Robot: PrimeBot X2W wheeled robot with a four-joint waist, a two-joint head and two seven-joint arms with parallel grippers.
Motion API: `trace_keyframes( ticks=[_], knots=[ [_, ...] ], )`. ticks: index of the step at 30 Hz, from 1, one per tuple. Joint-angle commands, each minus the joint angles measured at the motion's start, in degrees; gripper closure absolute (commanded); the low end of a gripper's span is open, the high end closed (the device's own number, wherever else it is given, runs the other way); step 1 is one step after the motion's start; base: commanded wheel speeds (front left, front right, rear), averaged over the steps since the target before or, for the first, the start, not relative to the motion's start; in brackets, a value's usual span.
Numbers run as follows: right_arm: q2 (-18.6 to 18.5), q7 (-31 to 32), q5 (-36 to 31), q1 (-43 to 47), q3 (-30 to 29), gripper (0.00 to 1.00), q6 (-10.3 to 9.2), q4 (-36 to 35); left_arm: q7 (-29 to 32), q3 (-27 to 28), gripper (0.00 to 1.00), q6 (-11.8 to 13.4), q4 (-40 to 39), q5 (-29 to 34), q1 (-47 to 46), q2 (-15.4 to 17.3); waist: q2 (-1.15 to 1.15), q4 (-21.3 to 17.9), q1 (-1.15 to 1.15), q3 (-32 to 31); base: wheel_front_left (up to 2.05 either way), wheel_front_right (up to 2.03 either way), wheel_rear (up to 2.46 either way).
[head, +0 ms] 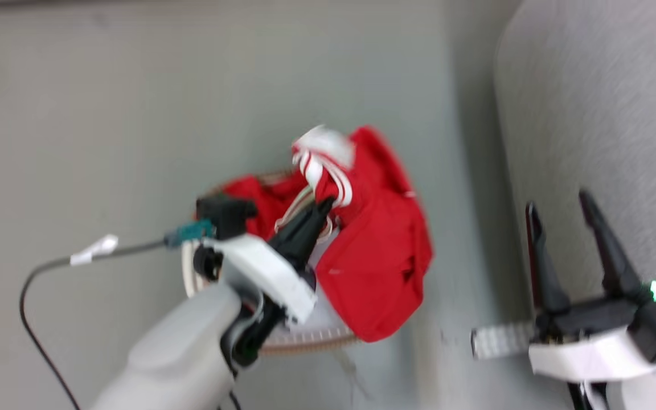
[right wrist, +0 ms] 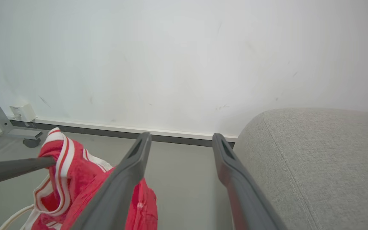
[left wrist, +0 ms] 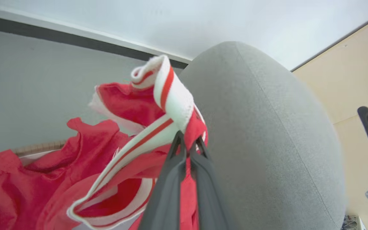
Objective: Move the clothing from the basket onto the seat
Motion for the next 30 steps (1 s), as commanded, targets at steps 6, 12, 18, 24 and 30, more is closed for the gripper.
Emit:
trace_keyframes(
  ticks=[6, 12, 18, 24, 30],
  knots=[
    [-0.2, 0.0, 0.9, 6.2, -0.4, 0.00, -0.12, 2.4, -0.1, 5.0, 1.00, 0.1, -5.6, 5.3, 8.4, 0.6, 0.00, 3.3, 0.01, -17.7, 0.00, 0.00, 0.00],
    [-0.2, 0.0, 0.8, 10.0, -0.1, 0.00, -0.12, 3.8, -0.1, 8.6, 1.00, 2.2, -10.0, 8.0, 12.3, 1.8, 0.00, 4.3, 0.01, -24.5, 0.00, 0.00, 0.00],
    [-0.2, 0.0, 0.6, 13.1, 0.7, 0.00, -0.12, 4.8, 0.0, 10.6, 1.00, 5.2, -15.3, 9.3, 13.9, 3.9, 0.00, 4.8, 0.01, -29.2, 0.00, 0.00, 0.00],
    [-0.2, 0.0, 0.1, 15.4, 1.0, 0.00, -0.12, 4.4, 1.1, 12.1, 1.00, 8.3, -23.0, 9.0, 14.7, 6.2, 0.00, 5.6, 0.01, -31.5, 0.00, 0.00, 0.00],
    [-0.2, 0.0, -0.4, 15.1, 1.4, 0.00, -0.12, 4.1, 2.3, 13.2, 1.00, 10.8, -28.5, 8.6, 15.4, 7.8, 0.00, 6.3, 0.01, -32.0, 0.00, 0.00, 0.00]
  ],
)
